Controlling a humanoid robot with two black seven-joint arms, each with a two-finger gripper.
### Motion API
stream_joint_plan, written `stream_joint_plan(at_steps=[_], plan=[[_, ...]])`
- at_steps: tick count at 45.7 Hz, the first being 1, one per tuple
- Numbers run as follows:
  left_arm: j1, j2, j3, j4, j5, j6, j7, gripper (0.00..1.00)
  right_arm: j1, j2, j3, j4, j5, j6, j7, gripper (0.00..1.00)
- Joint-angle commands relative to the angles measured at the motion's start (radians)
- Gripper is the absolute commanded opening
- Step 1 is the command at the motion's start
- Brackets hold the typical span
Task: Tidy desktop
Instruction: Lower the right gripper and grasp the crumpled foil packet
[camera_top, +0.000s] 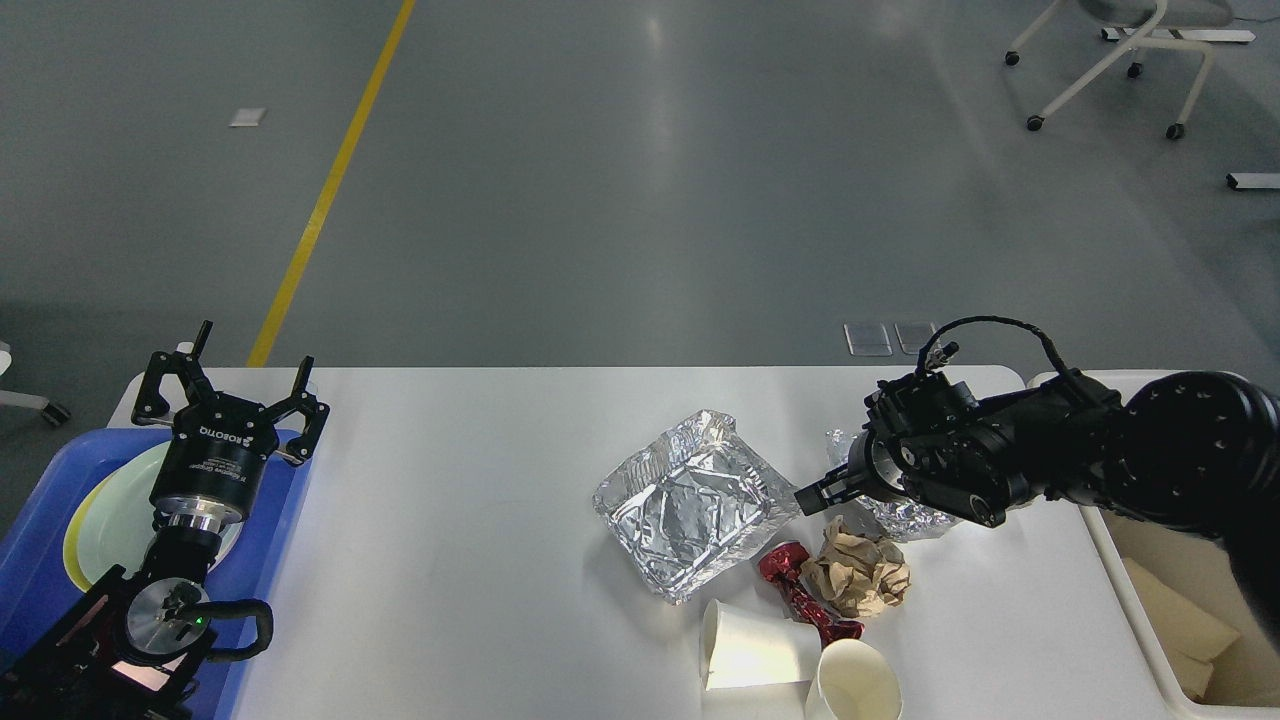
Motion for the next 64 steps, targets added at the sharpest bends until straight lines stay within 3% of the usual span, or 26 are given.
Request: stream_joint_plan(at_steps=[1, 8, 29, 39, 45, 54, 64], plan=[[0.0, 0.0, 0.0, 0.0, 0.0, 0.0, 0.0, 0.96, -0.008, 0.0, -0.002, -0.009, 0.001, -0.008, -0.001, 0.99], [0.0, 0.0, 0.0, 0.0, 0.0, 0.0, 0.0, 0.96, -0.028, 0.0, -0.002, -0.025, 0.003, -0.01, -0.003, 0.99], [0.0, 0.0, 0.0, 0.0, 0.0, 0.0, 0.0, 0.96, -0.062, 0.002, -0.003, -0.057, 0.004, -0.027, -0.004, 0.81], [0.0, 0.0, 0.0, 0.0, 0.0, 0.0, 0.0, 0.96, -0.076, 0.003, -0.002, -0.057, 0.004, -0.028, -0.006, 0.65], [0.0, 0.0, 0.0, 0.0, 0.0, 0.0, 0.0, 0.96, -0.088, 0.009, -0.002, -0.057, 0.004, -0.028, -0.006, 0.48], [0.0, 0.0, 0.0, 0.0, 0.0, 0.0, 0.0, 0.96, -0.089, 0.005, 0.011, -0.062, 0.009, -0.028, -0.015, 0.0], [0.0, 0.0, 0.0, 0.0, 0.0, 0.0, 0.0, 0.96, -0.086, 0.0, 0.015, -0.062, 0.046, -0.019, -0.023, 0.0]])
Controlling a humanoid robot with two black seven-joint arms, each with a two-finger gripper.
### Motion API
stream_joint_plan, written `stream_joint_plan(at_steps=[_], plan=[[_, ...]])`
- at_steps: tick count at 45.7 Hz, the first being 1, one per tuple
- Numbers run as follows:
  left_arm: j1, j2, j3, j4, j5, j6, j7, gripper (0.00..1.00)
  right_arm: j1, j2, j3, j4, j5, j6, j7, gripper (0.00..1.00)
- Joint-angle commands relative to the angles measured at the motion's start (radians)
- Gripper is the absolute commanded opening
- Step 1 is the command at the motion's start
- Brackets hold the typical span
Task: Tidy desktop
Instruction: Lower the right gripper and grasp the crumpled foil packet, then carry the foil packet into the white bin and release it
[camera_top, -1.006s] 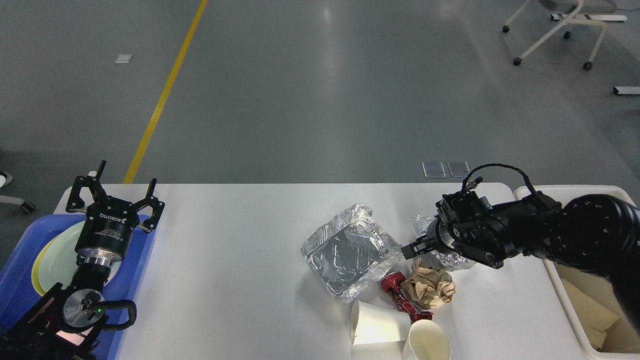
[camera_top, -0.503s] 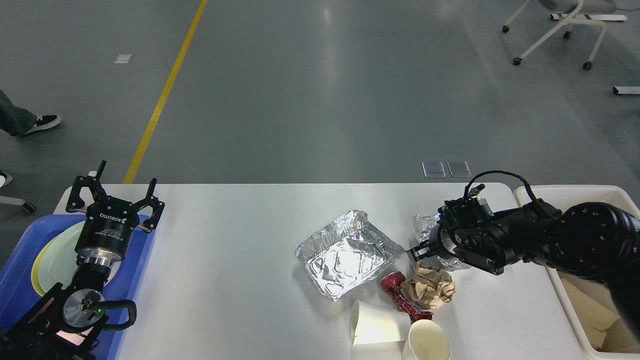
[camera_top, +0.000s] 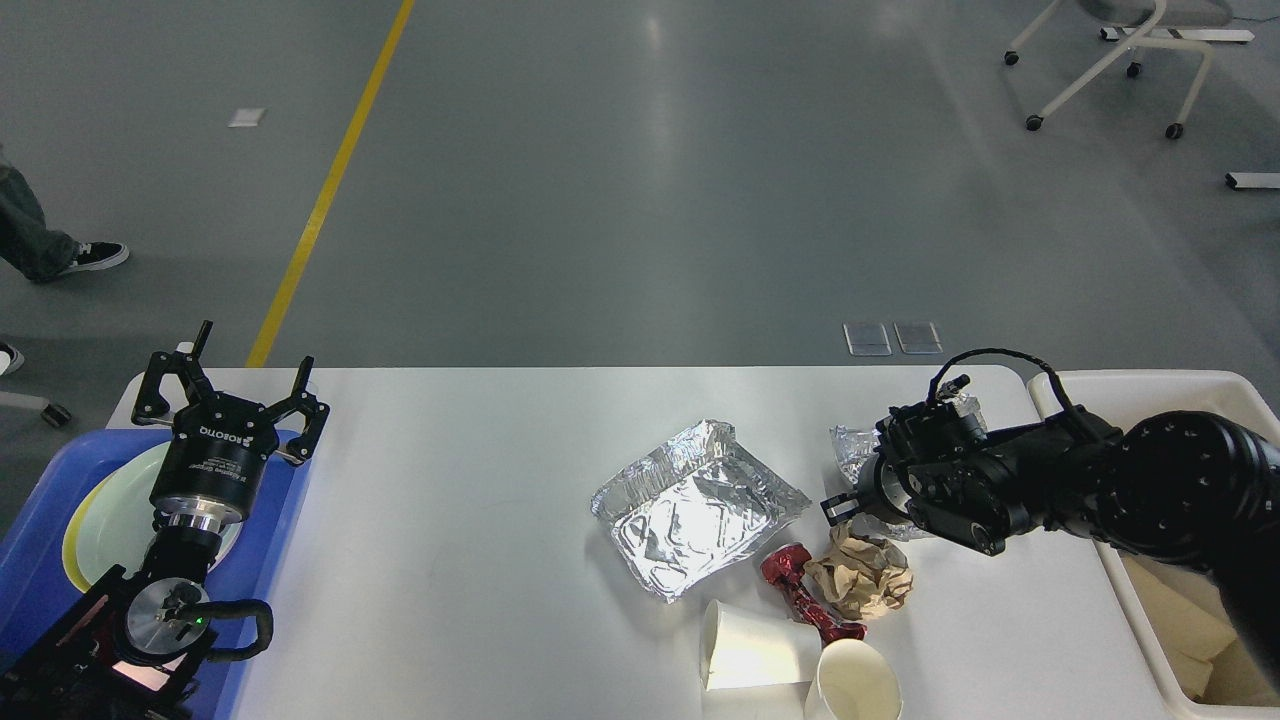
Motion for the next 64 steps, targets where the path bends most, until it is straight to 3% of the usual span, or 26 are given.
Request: stream_joint_plan(at_steps=[1, 15, 26, 34, 43, 51, 57, 60, 64], plan=[[0.0, 0.0, 0.0, 0.0, 0.0, 0.0, 0.0, 0.96, 0.003, -0.001, -0.002, 0.001, 0.046, 0.009, -0.001, 0.0], [0.0, 0.0, 0.0, 0.0, 0.0, 0.0, 0.0, 0.96, 0.021, -0.004, -0.006, 0.007, 0.09, 0.011, -0.001, 0.0], [0.0, 0.0, 0.0, 0.0, 0.0, 0.0, 0.0, 0.96, 0.142, -0.061, -0.015, 0.059, 0.143, 0.034, -0.001, 0.0], [0.0, 0.0, 0.0, 0.002, 0.0, 0.0, 0.0, 0.96, 0.293, -0.153, -0.02, 0.194, 0.151, 0.109, -0.001, 0.0], [0.0, 0.0, 0.0, 0.0, 0.0, 0.0, 0.0, 0.96, 0.556, -0.263, -0.066, 0.406, 0.169, 0.297, -0.001, 0.0], [0.0, 0.0, 0.0, 0.0, 0.0, 0.0, 0.0, 0.96, 0.828, -0.29, -0.215, 0.55, 0.407, 0.448, -0.003, 0.0], [0.0, 0.0, 0.0, 0.0, 0.0, 0.0, 0.0, 0.96, 1.0, -0.286, -0.314, 0.699, 0.505, 0.492, -0.007, 0.0], [0.0, 0.0, 0.0, 0.0, 0.0, 0.0, 0.0, 0.96, 1.07, -0.291, -0.35, 0.782, 0.524, 0.486, -0.029, 0.0], [0.0, 0.0, 0.0, 0.0, 0.0, 0.0, 0.0, 0.96, 1.114, -0.308, -0.365, 0.846, 0.563, 0.477, -0.091, 0.0]])
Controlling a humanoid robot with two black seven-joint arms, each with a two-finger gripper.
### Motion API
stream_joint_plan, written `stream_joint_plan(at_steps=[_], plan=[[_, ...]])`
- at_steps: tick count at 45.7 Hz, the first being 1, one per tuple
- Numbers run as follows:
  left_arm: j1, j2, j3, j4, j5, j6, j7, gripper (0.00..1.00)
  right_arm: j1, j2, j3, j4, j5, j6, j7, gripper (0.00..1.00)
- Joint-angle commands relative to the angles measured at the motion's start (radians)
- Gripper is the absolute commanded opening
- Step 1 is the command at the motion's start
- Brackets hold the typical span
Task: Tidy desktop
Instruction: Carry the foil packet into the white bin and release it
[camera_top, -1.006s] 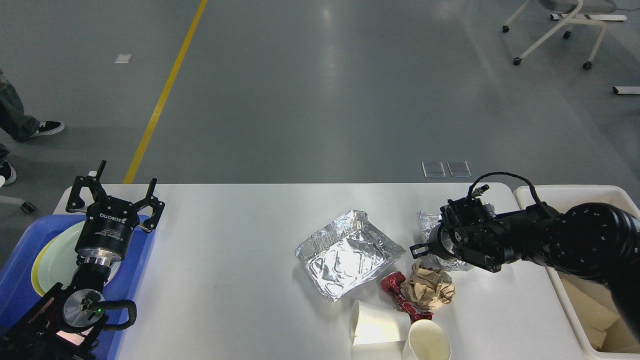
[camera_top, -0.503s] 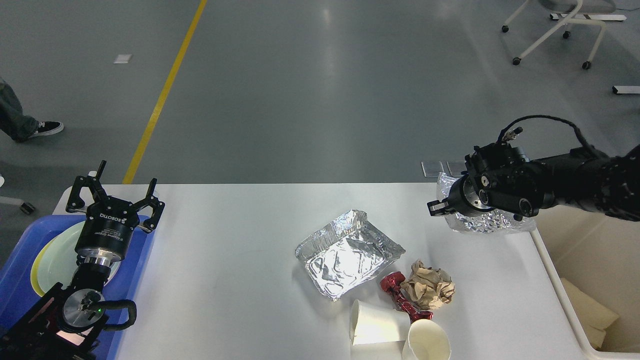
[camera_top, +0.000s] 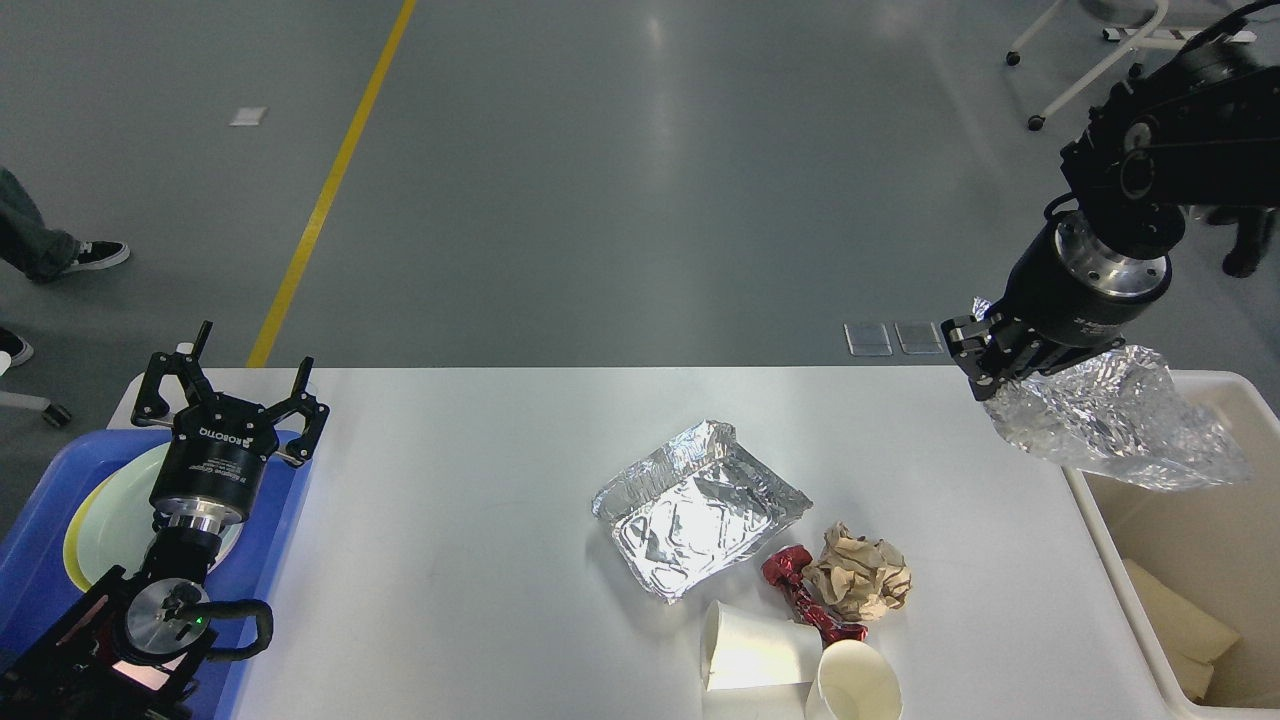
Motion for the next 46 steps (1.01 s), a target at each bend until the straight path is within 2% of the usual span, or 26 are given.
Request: stream_joint_plan(at_steps=[1, 4, 13, 24, 31, 37, 46], plan=[[0.0, 0.0, 0.0, 0.0, 0.0, 0.0, -0.001, 0.96, 0.071, -0.027, -0.03, 0.102, 0.061, -0.01, -0.078, 0.0], [0.0, 0.0, 0.0, 0.0, 0.0, 0.0, -0.001, 0.96, 0.071, -0.043, -0.03, 0.109, 0.097, -0.022, -0.1, 0.0], [0.0, 0.0, 0.0, 0.001, 0.0, 0.0, -0.001, 0.96, 0.034, -0.058, -0.053, 0.105, 0.117, -0.094, -0.102, 0.0], [0.0, 0.0, 0.0, 0.0, 0.0, 0.0, -0.002, 0.96, -0.11, -0.156, -0.127, 0.053, 0.106, -0.294, -0.103, 0.0], [0.0, 0.0, 0.002, 0.0, 0.0, 0.0, -0.002, 0.96, -0.319, -0.245, -0.116, -0.147, 0.098, -0.338, -0.103, 0.0], [0.0, 0.0, 0.0, 0.001, 0.0, 0.0, -0.002, 0.96, -0.51, -0.273, -0.088, -0.34, 0.107, -0.389, -0.097, 0.0], [0.0, 0.0, 0.0, 0.0, 0.0, 0.0, -0.002, 0.96, -0.848, -0.273, 0.122, -0.621, 0.112, -0.496, -0.097, 0.0]])
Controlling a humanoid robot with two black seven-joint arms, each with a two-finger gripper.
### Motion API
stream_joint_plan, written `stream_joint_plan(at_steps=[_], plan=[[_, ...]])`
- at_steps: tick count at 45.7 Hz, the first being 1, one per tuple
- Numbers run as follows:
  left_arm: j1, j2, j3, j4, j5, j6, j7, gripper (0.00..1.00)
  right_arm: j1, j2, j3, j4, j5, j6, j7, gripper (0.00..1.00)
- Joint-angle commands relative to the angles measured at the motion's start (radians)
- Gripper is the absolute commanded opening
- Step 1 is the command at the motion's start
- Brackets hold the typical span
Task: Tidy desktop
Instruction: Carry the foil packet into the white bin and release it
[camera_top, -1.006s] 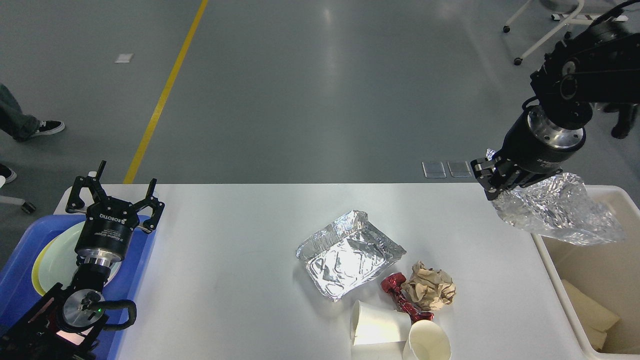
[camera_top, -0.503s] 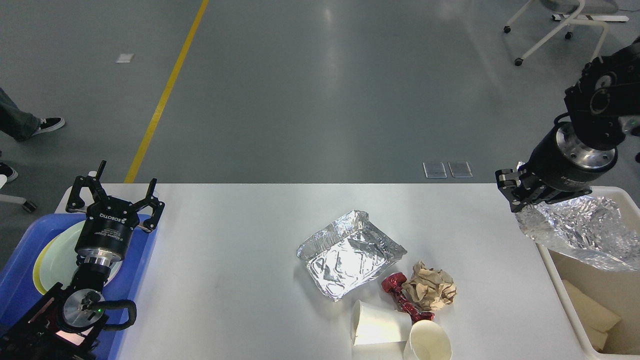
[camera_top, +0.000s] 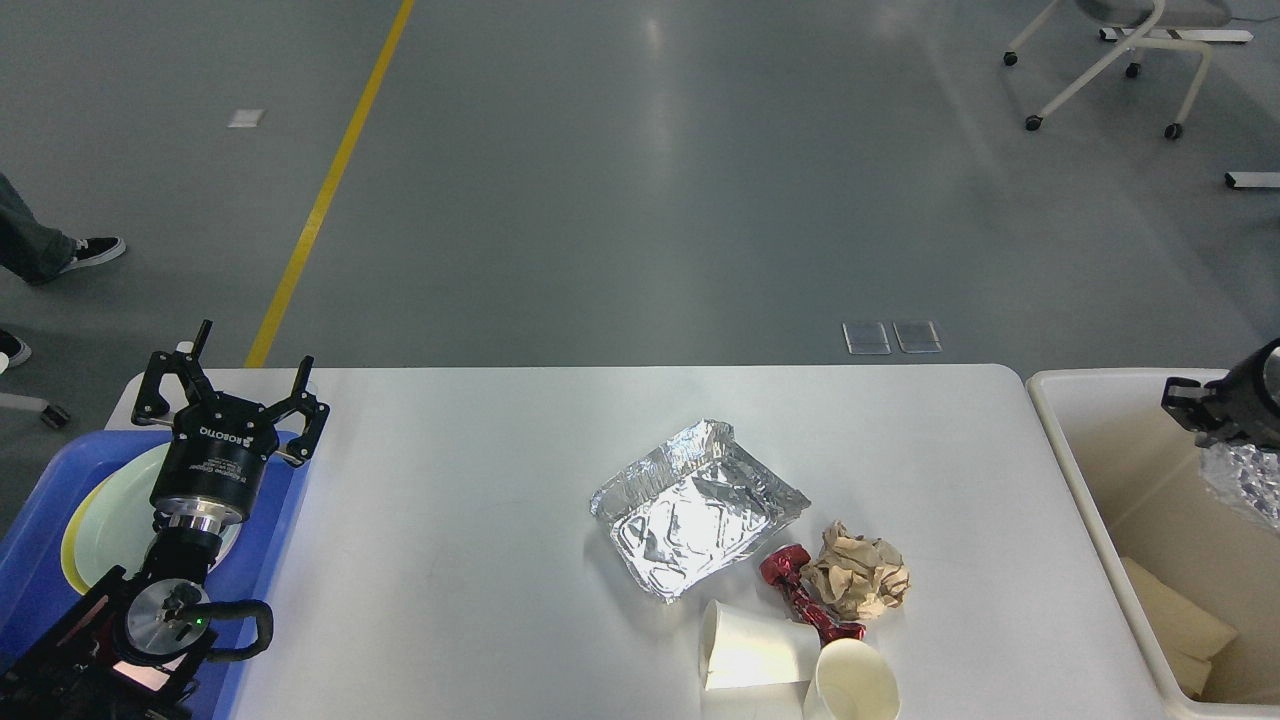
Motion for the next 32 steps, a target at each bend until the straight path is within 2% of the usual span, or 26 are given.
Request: stream_joint_plan(at_steps=[1, 8, 18, 27, 32], plan=[[0.0, 0.0, 0.001, 0.0, 0.0, 0.0, 0.0, 0.96, -0.225, 0.002, 0.15, -0.203, 0.006, -0.063, -0.001, 0.0], [0.0, 0.0, -0.001, 0.0, 0.0, 0.0, 0.0, 0.96, -0.469, 0.036, 0.402, -0.425, 0.007, -0.124, -0.006, 0.0], [0.0, 0.0, -0.001, 0.0, 0.0, 0.0, 0.0, 0.96, -0.742, 0.237, 0.585, -0.788, 0.009, -0.235, -0.006, 0.0], [0.0, 0.0, -0.001, 0.0, 0.0, 0.0, 0.0, 0.96, -0.805, 0.28, 0.707, -0.822, 0.009, -0.347, -0.001, 0.0], [0.0, 0.0, 0.001, 0.0, 0.0, 0.0, 0.0, 0.96, -0.822, 0.306, 0.718, -0.826, 0.009, -0.361, -0.003, 0.0]])
